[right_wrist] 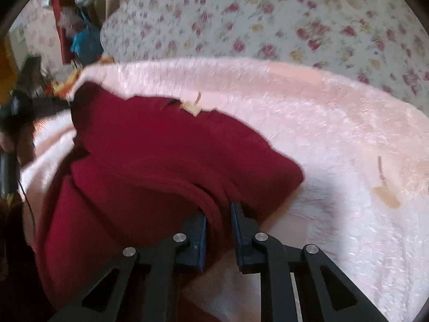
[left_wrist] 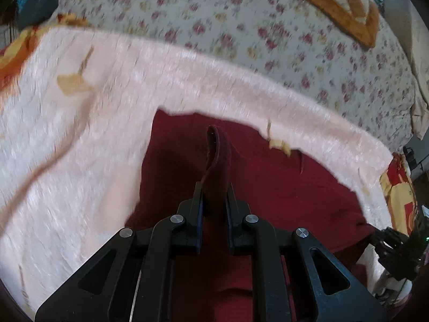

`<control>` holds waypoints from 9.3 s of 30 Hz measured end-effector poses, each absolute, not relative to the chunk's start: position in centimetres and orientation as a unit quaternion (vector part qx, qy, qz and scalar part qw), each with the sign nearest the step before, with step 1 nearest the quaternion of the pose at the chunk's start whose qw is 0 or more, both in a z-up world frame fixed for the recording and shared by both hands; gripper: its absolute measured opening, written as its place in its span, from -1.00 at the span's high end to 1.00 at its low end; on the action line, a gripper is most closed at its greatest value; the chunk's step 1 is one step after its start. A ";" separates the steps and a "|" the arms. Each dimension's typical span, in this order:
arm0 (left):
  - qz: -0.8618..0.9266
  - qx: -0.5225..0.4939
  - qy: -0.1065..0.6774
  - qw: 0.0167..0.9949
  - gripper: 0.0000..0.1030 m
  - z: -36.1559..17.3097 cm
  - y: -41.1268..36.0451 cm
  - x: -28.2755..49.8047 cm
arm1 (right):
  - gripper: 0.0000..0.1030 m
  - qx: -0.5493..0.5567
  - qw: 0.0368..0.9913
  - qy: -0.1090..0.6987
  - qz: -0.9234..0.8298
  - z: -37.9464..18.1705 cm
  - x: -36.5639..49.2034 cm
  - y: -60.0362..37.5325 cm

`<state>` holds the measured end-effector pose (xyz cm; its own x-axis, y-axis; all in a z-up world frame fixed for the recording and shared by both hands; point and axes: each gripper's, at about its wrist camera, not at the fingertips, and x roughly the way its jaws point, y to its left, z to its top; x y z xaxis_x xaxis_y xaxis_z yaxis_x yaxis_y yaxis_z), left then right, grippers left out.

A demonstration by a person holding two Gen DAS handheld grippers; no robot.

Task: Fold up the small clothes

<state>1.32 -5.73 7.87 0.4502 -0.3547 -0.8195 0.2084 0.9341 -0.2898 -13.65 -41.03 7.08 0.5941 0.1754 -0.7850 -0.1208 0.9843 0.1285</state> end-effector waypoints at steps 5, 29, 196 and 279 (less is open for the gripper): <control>-0.153 -0.113 0.527 0.828 0.76 4.8 -4.6 1.8 | 0.70 0.109 0.872 0.463 0.114 6.3 -15.9 -43.2; -0.201 -0.108 0.500 0.836 0.76 4.8 -6.2 1.6 | 0.64 0.060 0.904 0.423 -0.001 6.4 -4.9 -45.5; -0.231 -0.048 0.592 0.771 0.88 3.8 0.7 -25.1 | 0.64 0.166 0.797 0.508 0.281 4.8 -33.4 -32.7; -0.160 -0.068 0.538 0.825 -0.39 3.6 -5.7 10.0 | 0.21 0.216 0.856 0.469 0.013 3.1 1.2 -45.3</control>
<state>10.05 -5.69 3.55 0.3709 -0.3370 -0.8653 0.1906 0.9396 -0.2843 1.23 -45.30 3.07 0.5596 0.2245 -0.7978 0.1812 0.9062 0.3821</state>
